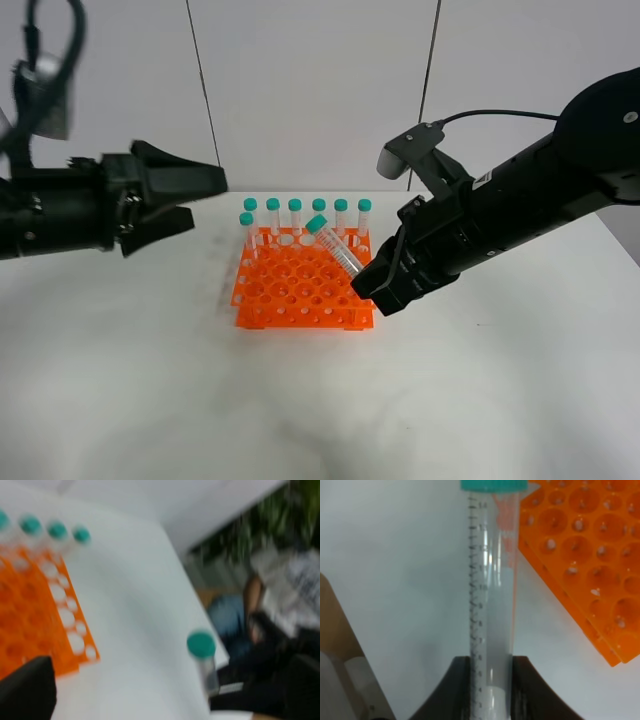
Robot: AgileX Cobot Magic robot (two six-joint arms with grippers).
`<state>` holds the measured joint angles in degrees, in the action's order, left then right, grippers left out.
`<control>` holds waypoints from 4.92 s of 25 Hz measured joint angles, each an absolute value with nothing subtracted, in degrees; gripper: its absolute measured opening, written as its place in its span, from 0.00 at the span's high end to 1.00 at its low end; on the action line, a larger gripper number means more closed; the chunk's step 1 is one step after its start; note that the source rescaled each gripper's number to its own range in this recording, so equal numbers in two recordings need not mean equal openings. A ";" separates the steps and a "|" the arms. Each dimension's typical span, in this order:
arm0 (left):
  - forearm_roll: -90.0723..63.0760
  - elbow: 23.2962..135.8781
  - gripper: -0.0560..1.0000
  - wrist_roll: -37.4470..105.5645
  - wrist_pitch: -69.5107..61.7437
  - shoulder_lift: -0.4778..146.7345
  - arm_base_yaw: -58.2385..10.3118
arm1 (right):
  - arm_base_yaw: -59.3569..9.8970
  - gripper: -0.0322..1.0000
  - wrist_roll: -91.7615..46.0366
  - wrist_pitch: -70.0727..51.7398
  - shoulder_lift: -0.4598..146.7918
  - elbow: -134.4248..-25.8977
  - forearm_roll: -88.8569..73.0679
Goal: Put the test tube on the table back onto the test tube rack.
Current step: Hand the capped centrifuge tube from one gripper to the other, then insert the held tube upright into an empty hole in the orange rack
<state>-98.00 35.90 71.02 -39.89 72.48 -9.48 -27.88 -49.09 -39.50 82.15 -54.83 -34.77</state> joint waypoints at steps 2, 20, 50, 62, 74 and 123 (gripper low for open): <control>-98.44 37.52 0.00 72.06 -38.47 76.06 -13.55 | -27.88 0.95 -49.09 -39.50 82.15 -54.83 -34.77; -99.00 51.06 0.14 71.84 -36.10 93.47 -23.93 | -27.88 0.95 -49.09 -39.38 82.15 -54.83 -34.77; -99.12 54.02 0.61 64.75 -36.27 93.47 -23.93 | -27.88 0.95 -49.09 -38.52 82.15 -54.83 -34.72; -97.65 54.02 0.61 62.44 -36.64 93.47 -23.93 | -27.88 0.95 -49.09 -38.48 82.15 -54.83 -34.12; -96.05 54.02 0.82 61.89 -38.18 93.47 -23.93 | -27.88 0.95 -48.99 -38.23 82.15 -54.83 -33.87; -97.19 54.02 0.95 61.50 -33.58 93.47 -23.87 | -1.35 0.00 -3.19 -69.47 70.22 -60.02 2.02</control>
